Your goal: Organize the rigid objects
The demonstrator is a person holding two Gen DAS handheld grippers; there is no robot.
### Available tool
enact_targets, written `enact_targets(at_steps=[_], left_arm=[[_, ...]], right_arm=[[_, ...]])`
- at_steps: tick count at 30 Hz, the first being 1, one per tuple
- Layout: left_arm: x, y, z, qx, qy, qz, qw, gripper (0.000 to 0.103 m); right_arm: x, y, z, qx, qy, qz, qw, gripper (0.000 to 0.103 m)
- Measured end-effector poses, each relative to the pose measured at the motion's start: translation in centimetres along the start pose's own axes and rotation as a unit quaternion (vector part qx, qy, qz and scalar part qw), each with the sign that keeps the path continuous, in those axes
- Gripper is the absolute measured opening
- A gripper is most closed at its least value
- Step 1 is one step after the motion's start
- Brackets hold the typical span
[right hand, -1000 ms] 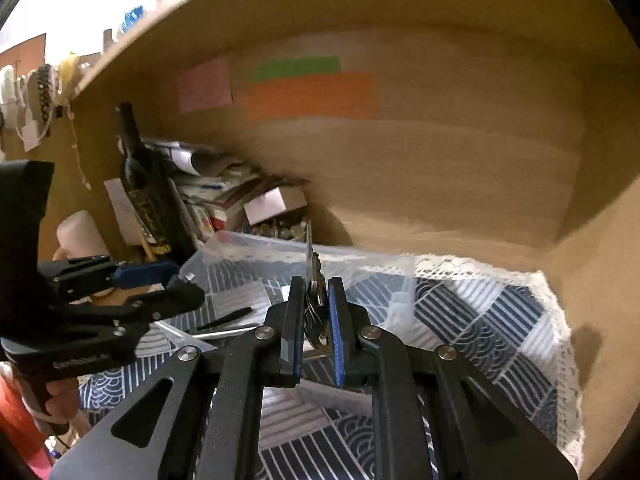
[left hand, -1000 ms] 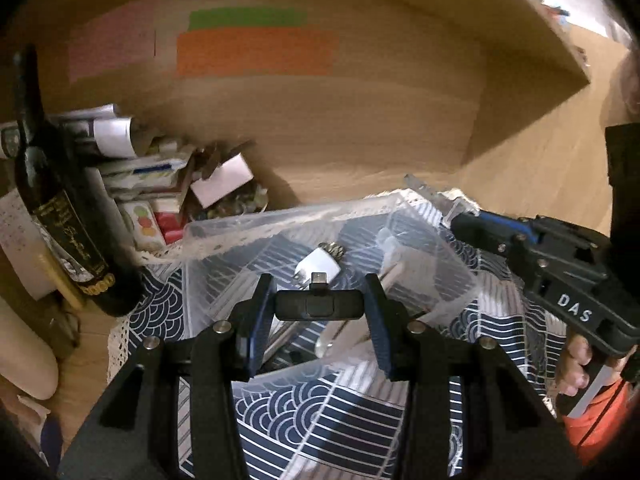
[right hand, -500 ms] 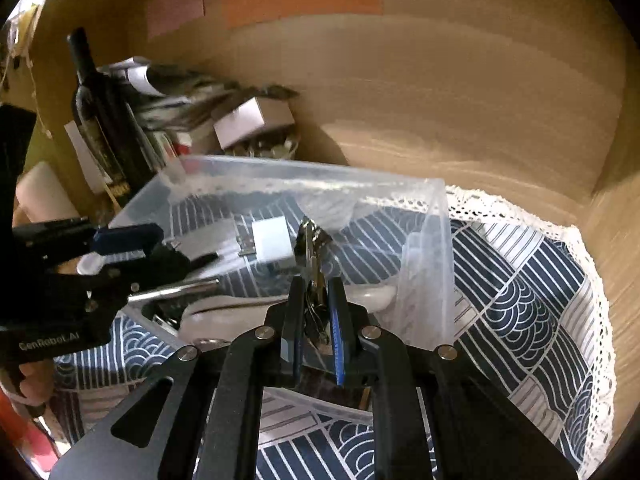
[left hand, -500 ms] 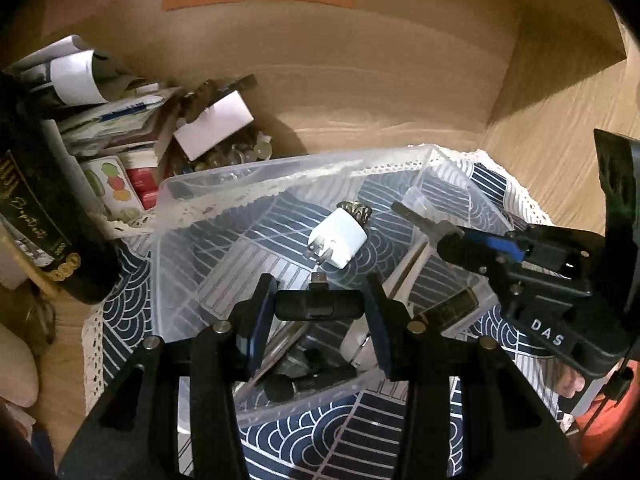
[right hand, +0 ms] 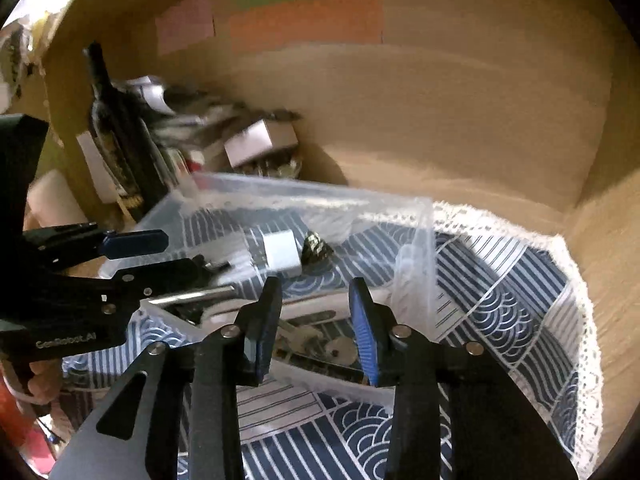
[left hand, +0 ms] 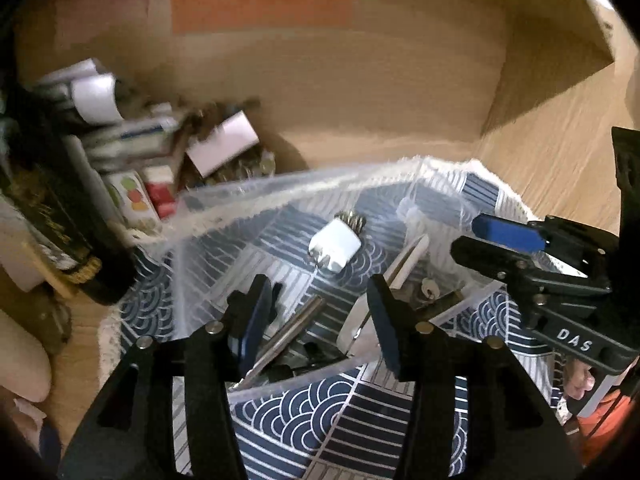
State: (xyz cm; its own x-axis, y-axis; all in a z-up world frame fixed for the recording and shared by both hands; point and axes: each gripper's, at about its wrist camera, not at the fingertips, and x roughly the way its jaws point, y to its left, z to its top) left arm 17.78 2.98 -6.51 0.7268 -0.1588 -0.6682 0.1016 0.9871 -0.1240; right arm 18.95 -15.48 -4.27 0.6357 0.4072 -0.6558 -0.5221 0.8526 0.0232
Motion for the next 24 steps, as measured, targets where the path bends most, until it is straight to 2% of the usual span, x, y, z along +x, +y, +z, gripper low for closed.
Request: enact_targets(at_steps=[8,12,16,20,24], left_arm=[[-7.6,-0.5,-0.5,0.002,-0.088,0.005,0.9961,0.061],[-11.0,-1.7,-1.1,-0.001,-0.124,0.005,0.9923,0.067],[-13.7,-2.7,-2.1,0.0,-0.156,0.015,0.9877,0.081],[-15.6,-3.5,-3.1,0.002,-0.178,0.021,0.9838,0.093],[-17.0,-4.0,-4.0,0.009,-0.198,0.028,0.9798,0.098]], right_arm=[[-6.7,1.8,0.3,-0.003,-0.078,0.0,0.997,0.045],[-10.2,3.0,-0.2,-0.001,-0.122,0.0,0.993,0.06],[-12.6,3.7,-1.1,0.004,-0.151,-0.005,0.988,0.08],[-14.1,4.4,-1.9,0.007,-0.17,-0.009,0.985,0.087],[-15.2,4.6,-2.7,0.01,-0.178,-0.01,0.984,0.096]])
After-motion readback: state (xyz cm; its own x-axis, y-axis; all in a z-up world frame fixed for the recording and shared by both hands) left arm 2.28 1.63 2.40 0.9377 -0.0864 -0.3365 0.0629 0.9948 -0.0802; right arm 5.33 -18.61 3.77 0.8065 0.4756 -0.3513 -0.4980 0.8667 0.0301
